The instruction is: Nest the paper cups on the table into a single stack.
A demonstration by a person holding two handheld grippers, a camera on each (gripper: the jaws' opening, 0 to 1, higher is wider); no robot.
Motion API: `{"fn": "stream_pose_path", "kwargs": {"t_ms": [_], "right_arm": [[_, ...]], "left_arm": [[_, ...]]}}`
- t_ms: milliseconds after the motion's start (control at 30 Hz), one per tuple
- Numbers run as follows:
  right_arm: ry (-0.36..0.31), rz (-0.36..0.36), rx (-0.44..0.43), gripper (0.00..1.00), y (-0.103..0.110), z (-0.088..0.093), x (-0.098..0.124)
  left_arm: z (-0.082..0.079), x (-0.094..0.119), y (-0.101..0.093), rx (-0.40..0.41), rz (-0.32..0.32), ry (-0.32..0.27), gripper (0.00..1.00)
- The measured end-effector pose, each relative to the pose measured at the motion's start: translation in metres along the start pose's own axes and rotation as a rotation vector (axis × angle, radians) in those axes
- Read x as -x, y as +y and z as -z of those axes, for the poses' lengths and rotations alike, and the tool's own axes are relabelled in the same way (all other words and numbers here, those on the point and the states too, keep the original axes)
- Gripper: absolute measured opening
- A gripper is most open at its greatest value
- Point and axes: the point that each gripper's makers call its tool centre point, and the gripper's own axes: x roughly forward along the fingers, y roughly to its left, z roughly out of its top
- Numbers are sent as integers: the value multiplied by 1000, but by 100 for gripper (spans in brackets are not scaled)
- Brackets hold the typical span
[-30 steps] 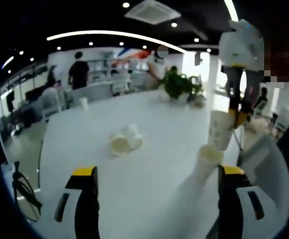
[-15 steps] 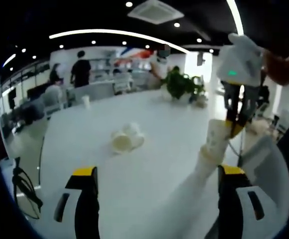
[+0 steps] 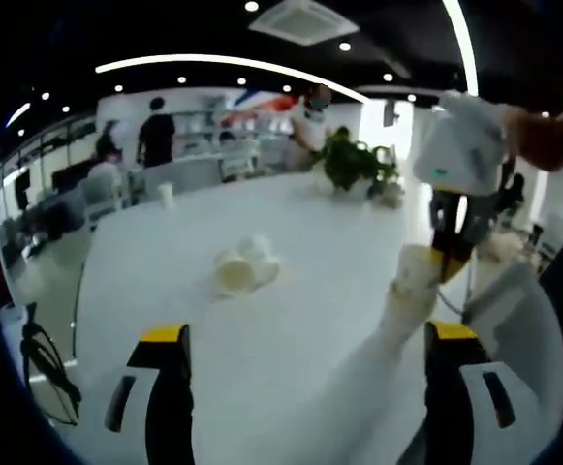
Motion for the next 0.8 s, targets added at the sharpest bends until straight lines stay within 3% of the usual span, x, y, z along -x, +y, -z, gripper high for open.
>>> {"fn": "stream_pose_path", "kwargs": {"t_ms": [367,600,800], "right_arm": [[-5,10,-3,0,-5,-7,-26],[-33,0,-21,0,-2,-14,-32],[-15,13,-1,0,-2,-15,-38]], "left_arm": [[4,2,-2,4,1,9,98],[8,5,0,6,-3,15,98],[8,4,-3,8,0,15,98]]}}
